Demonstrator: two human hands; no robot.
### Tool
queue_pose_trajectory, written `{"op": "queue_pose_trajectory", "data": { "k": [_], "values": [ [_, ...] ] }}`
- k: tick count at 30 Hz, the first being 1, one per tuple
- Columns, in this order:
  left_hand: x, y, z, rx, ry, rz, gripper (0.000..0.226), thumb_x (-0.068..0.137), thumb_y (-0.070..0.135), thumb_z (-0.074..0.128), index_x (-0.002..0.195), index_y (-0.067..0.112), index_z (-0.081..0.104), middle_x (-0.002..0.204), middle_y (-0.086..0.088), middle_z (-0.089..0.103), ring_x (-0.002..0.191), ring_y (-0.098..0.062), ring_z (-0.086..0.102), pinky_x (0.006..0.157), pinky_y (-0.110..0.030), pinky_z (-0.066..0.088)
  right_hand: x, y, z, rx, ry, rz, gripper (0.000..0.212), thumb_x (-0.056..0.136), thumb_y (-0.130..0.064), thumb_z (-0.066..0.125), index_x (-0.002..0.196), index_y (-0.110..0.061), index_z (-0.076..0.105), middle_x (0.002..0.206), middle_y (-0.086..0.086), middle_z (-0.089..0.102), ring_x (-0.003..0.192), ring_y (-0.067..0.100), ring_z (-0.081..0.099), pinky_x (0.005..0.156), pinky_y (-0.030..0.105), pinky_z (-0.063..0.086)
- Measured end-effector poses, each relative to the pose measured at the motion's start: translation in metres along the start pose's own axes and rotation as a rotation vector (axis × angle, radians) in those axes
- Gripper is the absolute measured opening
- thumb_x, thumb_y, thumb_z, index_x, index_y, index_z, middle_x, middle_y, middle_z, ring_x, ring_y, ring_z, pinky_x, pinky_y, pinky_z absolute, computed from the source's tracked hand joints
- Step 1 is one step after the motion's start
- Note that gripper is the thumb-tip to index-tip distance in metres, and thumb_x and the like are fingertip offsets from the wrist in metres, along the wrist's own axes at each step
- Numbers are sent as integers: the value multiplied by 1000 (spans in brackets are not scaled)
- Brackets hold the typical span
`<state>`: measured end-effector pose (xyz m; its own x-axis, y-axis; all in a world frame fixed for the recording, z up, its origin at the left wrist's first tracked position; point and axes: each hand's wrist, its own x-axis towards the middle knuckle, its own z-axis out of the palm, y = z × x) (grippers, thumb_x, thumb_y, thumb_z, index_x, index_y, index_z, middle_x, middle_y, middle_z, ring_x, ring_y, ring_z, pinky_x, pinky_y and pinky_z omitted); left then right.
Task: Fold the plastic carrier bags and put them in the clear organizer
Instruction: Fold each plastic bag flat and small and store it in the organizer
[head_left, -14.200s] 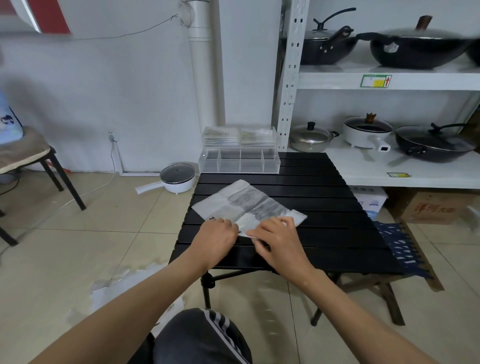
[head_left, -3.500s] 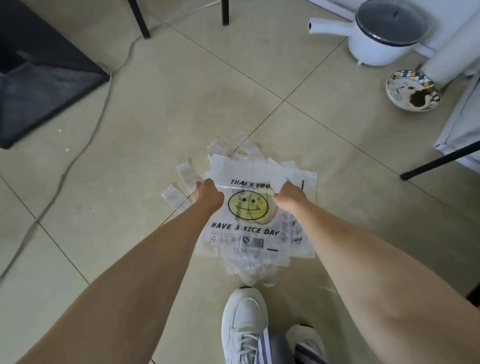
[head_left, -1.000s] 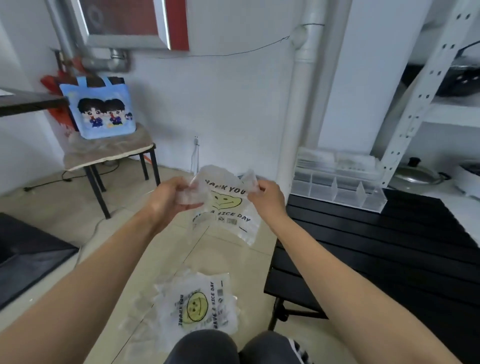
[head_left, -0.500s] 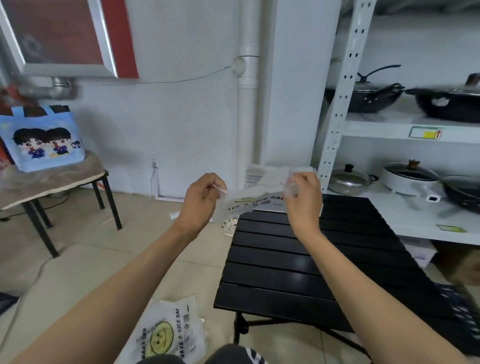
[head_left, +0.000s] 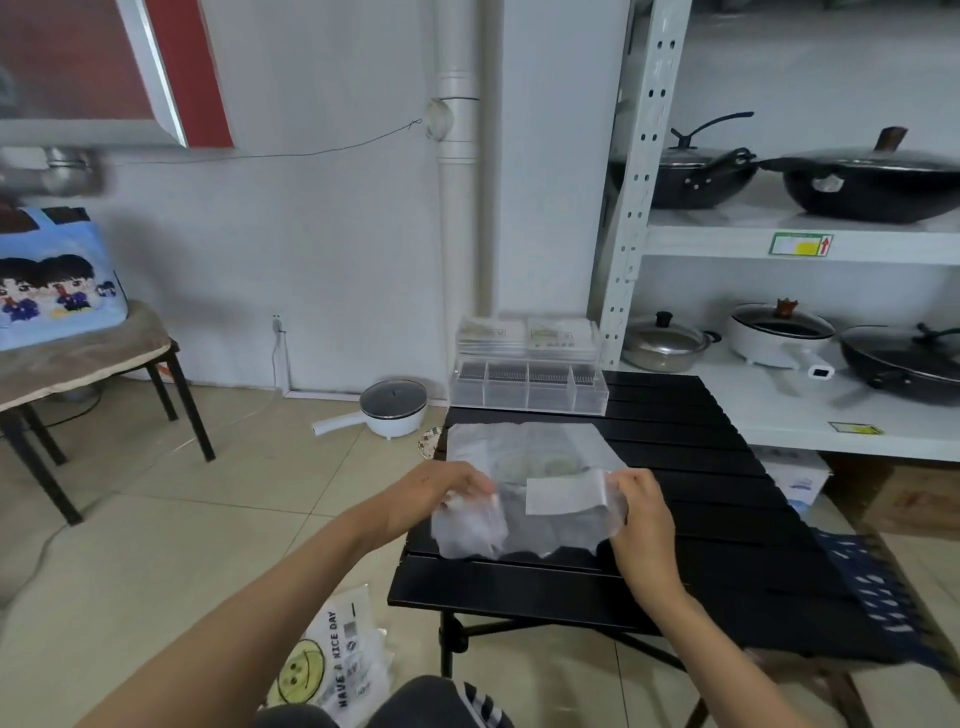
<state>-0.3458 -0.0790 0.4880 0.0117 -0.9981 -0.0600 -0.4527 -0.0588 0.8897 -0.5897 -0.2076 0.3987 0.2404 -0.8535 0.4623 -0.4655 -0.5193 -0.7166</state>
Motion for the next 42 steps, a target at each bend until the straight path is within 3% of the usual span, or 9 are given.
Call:
{"op": "queue_pose_trajectory", "data": {
  "k": [4,8,15,22,25,29,35,40,42],
  "values": [
    [11,-24,8,-29,-32,-114,60,91,69,32,112,28,70,123,13,63,116,-5,56,102,-25,35,-4,10,-3,-22,-186,3,29,93,-6,51,89,-34,58,102,-23,49,91,-2,53,76,23,48],
    [25,-47,21,432,43,-60,27,102,37,37,107,22,60,120,9,53,119,-17,49,96,-22,32,-1,11,-8,-60,-269,-67,40,87,2,50,90,-36,63,102,-23,56,94,0,55,81,23,48],
    [34,-61,20,763,55,25,33,98,23,47,129,26,58,141,5,46,127,-20,41,105,-33,34,11,29,-36,33,-251,156,60,82,11,41,53,-34,68,82,-16,71,96,8,60,90,31,45],
    [45,-58,22,716,16,10,45,98,24,49,142,26,42,155,2,28,140,-19,30,114,-32,23,23,1,-35,-143,-290,52,30,94,-17,47,94,-29,75,100,-19,67,97,5,57,95,30,39],
    [39,-55,26,416,285,9,39,99,24,48,138,18,48,147,-6,40,129,-19,44,106,-27,32,24,-10,-20,-210,-443,39,35,99,-35,42,82,-22,68,88,-9,64,82,12,58,75,32,42],
    [18,-54,20,348,617,-113,22,97,17,48,111,8,62,108,-9,65,95,-20,58,85,-29,44,23,-4,-14,-312,-395,73,47,101,-42,33,81,-23,72,84,-5,66,77,13,58,81,37,44],
    [-15,-53,19,384,341,-300,40,83,56,62,102,21,61,91,5,64,83,-11,59,72,-26,47,26,-5,-12,-303,-452,119,46,101,-44,36,86,-21,72,91,-4,65,78,13,59,73,35,48],
    [-20,-49,27,527,213,-289,23,78,38,73,92,23,62,91,8,62,83,-10,59,72,-24,47,24,-11,-13,-367,-482,86,44,101,-42,38,77,-19,66,88,-2,56,73,13,55,61,29,38],
    [-22,-45,31,571,224,-241,14,82,30,70,86,17,64,88,6,64,82,-13,60,68,-21,45,23,-15,-14,-444,-478,58,44,101,-39,38,67,-20,60,82,-3,54,70,12,53,72,33,38]
  ]
}}
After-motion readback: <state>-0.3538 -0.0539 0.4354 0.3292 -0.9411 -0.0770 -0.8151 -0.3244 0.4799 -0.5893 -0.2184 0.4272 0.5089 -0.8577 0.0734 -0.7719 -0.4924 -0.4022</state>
